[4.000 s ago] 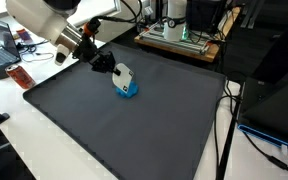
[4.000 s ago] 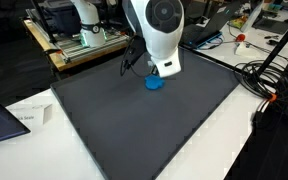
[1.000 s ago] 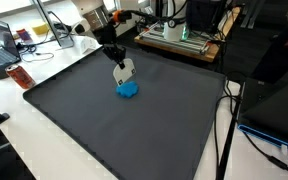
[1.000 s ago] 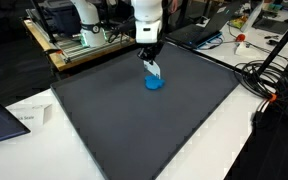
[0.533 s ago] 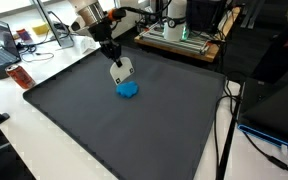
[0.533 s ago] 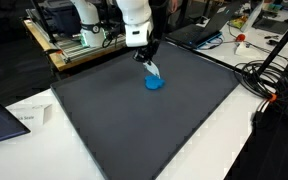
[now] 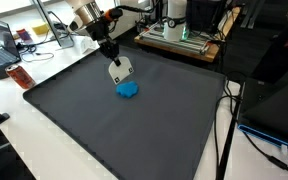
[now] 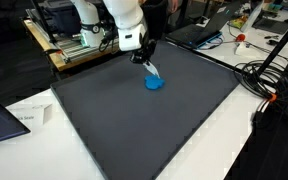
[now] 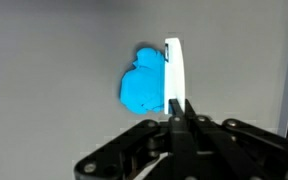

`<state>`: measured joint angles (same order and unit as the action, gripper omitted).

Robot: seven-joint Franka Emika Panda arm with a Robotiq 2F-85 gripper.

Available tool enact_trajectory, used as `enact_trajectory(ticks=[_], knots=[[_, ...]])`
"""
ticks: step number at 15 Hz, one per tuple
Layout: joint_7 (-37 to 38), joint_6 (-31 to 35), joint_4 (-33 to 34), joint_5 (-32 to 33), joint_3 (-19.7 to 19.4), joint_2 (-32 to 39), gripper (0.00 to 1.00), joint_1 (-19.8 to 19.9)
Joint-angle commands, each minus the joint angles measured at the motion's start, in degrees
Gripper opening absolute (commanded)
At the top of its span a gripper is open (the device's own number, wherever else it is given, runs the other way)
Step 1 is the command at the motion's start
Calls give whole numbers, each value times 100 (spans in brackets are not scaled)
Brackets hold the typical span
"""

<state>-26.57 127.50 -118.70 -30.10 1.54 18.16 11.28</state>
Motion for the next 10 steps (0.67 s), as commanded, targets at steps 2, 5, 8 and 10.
enact_trajectory(ticks=[2, 5, 8, 10], knots=[[-328, -168, -59, -369, 30, 50, 1, 166], [-341, -161, -78, -468, 28, 129, 1, 189], [-318, -62, -95, -546, 34, 206, 1, 176], [-238, -16, -78, -513, 25, 279, 1, 140]])
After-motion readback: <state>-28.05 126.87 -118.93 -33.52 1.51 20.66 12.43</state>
